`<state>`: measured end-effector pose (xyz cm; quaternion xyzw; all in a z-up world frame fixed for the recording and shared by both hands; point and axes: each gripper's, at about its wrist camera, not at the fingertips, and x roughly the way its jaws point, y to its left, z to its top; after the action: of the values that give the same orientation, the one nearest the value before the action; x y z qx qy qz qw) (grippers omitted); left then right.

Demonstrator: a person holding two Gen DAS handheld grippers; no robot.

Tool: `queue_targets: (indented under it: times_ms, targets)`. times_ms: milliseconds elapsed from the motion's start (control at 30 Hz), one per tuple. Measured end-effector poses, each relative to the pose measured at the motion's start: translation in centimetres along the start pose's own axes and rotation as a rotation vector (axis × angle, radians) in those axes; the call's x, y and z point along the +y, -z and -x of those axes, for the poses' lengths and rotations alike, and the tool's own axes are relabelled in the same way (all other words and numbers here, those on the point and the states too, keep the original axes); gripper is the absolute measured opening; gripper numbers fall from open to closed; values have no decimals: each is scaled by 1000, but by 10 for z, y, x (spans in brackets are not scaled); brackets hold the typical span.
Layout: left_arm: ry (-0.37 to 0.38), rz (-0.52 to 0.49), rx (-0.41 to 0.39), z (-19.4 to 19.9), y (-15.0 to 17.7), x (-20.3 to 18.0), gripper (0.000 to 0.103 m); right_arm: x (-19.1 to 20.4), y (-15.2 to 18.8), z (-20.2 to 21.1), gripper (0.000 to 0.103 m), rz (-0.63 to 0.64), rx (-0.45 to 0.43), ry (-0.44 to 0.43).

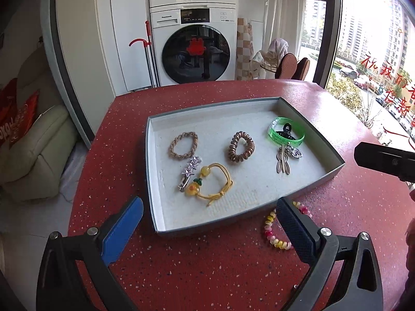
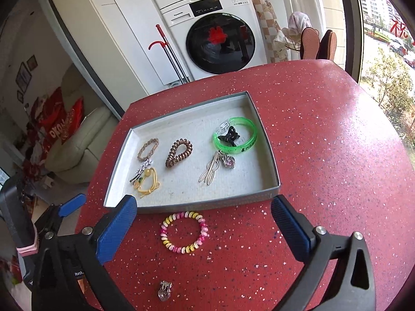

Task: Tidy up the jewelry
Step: 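Withdraw both open tools toward the beaded bracelet and silver charm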

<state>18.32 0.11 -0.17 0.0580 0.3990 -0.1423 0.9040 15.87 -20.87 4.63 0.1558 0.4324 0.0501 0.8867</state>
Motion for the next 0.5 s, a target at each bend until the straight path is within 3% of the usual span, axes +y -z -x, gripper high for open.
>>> queue_targets:
  times_ms: [500]
  targets:
    - [52, -6, 68, 30, 81, -39, 103, -1, 41, -31, 103, 37, 164, 54]
